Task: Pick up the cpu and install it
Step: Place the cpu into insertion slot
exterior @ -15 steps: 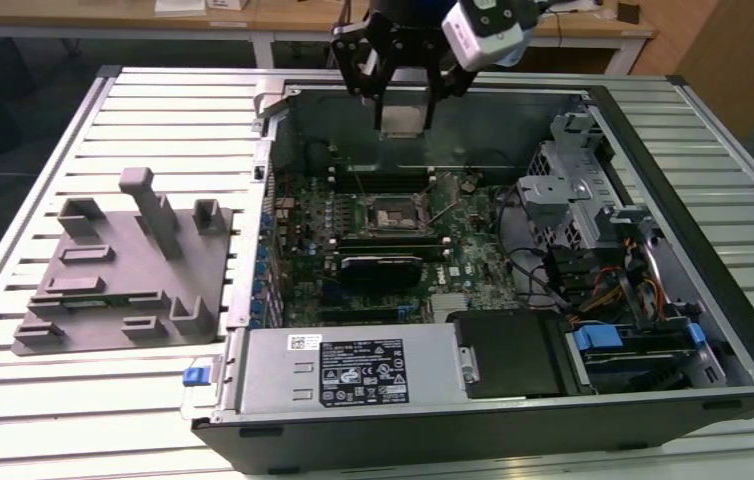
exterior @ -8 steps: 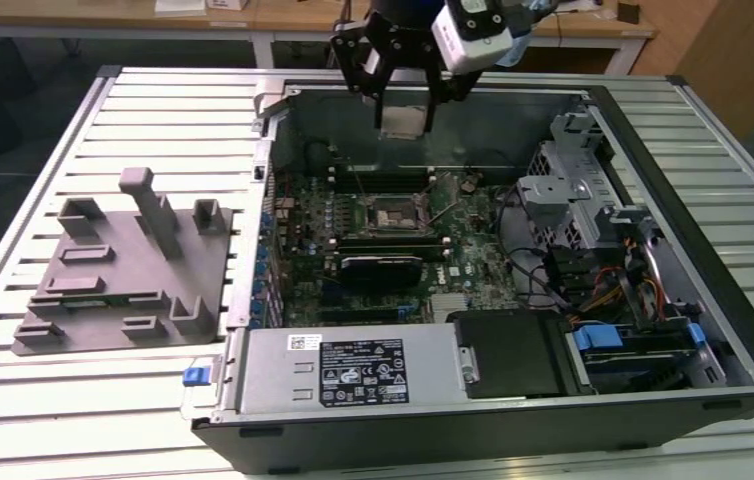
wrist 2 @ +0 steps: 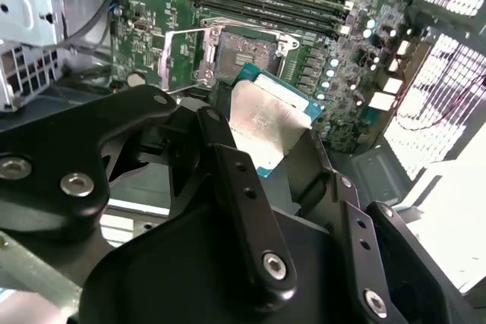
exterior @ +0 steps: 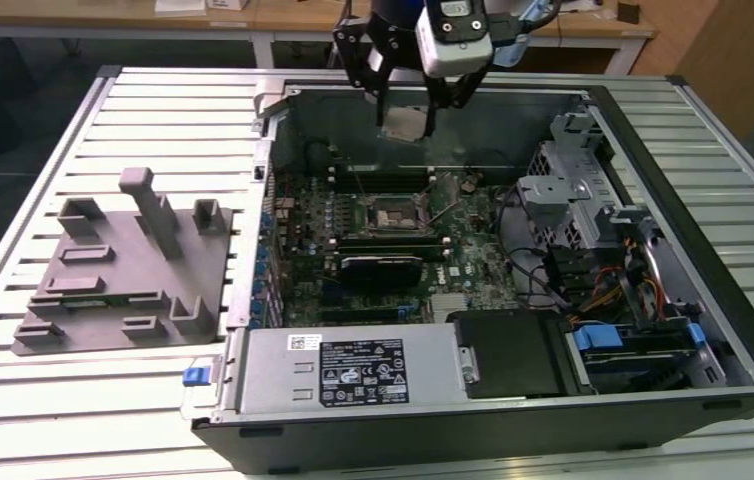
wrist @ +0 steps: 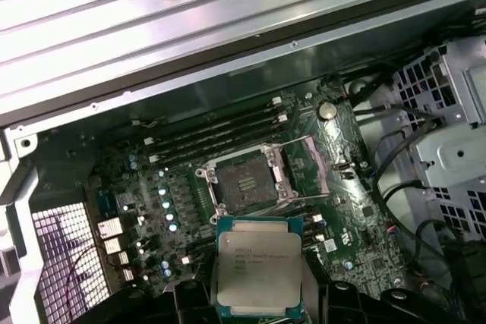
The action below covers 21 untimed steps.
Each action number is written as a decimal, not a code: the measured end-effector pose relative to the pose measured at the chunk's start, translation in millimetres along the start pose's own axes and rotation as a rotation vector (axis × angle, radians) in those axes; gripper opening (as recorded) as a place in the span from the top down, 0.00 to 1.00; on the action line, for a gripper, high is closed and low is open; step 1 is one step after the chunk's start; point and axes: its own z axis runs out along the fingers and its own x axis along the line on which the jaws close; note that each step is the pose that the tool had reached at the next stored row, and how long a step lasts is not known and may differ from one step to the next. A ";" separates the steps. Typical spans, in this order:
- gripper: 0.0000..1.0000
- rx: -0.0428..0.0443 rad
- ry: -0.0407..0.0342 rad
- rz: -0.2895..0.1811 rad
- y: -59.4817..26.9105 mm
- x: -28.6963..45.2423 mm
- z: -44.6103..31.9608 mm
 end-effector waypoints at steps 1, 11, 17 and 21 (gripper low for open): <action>0.47 0.0001 -0.0010 0.012 0.0 0.0 0.0; 0.47 0.0006 -0.0111 0.133 0.0 0.0 0.5; 0.47 0.0008 -0.0165 0.198 0.0 0.0 0.7; 0.47 0.0010 -0.0198 0.239 0.0 0.0 0.7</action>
